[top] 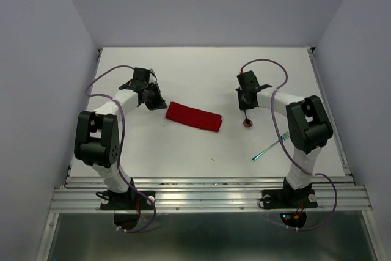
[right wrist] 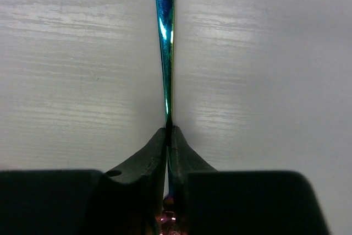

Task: Fold the napkin into a case and place the utensils inside
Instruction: Pick up the spoon from the center of the board.

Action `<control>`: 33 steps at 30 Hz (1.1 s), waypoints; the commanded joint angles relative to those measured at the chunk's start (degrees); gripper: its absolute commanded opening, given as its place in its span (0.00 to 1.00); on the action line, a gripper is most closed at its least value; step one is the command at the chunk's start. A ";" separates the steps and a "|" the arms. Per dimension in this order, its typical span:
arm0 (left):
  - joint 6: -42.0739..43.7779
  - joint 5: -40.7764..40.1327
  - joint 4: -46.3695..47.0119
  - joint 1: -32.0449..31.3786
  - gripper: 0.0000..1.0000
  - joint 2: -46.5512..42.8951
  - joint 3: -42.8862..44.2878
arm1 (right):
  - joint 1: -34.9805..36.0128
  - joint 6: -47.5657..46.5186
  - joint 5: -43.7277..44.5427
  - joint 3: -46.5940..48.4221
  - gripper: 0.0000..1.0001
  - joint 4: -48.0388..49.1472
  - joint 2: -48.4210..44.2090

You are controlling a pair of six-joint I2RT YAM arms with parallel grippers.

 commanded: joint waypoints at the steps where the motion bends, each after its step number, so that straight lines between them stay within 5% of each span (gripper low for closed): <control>1: 1.34 1.15 0.77 0.33 0.03 -0.57 0.83 | -0.10 0.50 0.28 -1.95 0.18 -5.87 -0.67; 3: 1.42 1.15 0.68 0.42 0.03 -0.49 0.83 | -0.10 0.94 0.11 -2.12 0.29 -6.57 -0.40; 10: 1.69 1.59 0.85 0.42 0.04 -0.58 0.74 | -0.10 2.53 0.37 -5.90 0.28 -6.40 -1.54; 15: 1.78 1.33 0.94 0.42 0.04 0.13 1.09 | -0.10 4.72 -0.85 -8.45 0.19 -5.78 -2.07; 18: 1.78 1.15 1.12 0.42 0.04 0.74 1.18 | -0.10 4.29 -0.86 -9.41 0.01 -4.65 -2.16; 26: 1.69 1.15 1.12 1.03 0.04 3.11 2.06 | 0.43 -1.86 2.39 -10.83 0.01 0.10 -10.49; 33: 1.87 0.54 0.15 1.29 0.04 2.41 3.12 | 0.96 -9.41 -5.33 -9.86 0.01 1.77 -14.20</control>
